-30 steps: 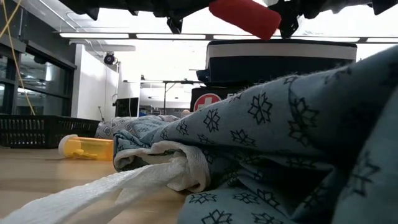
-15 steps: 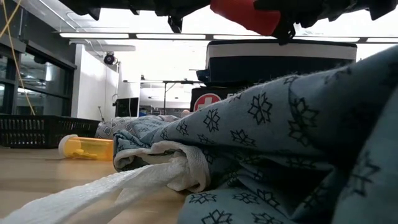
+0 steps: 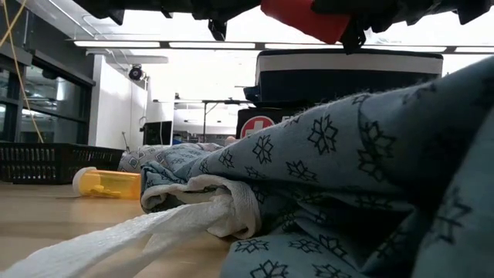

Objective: Pick & place medical supplies in basket/bin
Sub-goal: Put the red bandage into the transparent bin

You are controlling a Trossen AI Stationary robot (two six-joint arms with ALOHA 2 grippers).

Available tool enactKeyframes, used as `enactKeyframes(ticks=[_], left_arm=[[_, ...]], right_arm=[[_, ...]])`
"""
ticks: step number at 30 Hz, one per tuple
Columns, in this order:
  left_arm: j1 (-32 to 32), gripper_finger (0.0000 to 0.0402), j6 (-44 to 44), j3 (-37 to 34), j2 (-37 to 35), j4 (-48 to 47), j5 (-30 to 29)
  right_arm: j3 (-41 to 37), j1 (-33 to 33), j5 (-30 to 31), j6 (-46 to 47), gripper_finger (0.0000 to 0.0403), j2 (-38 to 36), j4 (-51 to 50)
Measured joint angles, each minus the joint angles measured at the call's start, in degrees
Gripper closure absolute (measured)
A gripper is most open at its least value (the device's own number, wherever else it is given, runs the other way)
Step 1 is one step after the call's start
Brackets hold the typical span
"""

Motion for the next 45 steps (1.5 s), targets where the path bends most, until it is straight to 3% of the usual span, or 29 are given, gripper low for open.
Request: enactKeyframes(ticks=[9,17,28,39,45], left_arm=[[0.0,0.0396,0.0,0.01,0.0,-0.02,0.04],[0.0,0.0394,0.0,0.02,0.0,-0.02,0.02],[-0.13,0.0323,-0.24,0.04,0.0,-0.04,0.02],[-0.85,0.0314,0.42,0.09,0.0,-0.52,-0.15],[-1.36,0.0314,0.08,0.11,-1.84,-4.66,-5.66]], right_arm=[[0.0,0.0,-0.09,0.0,0.0249,0.0,-0.04],[0.0,0.0,-0.24,0.0,0.0255,0.0,-0.07],[0.0,-0.02,-0.11,0.0,0.0256,0.0,-0.15],[0.0,0.02,-0.37,-0.02,0.0257,0.0,-0.11],[0.0,-0.02,0.59,0.0,0.0257,0.0,-0.27]])
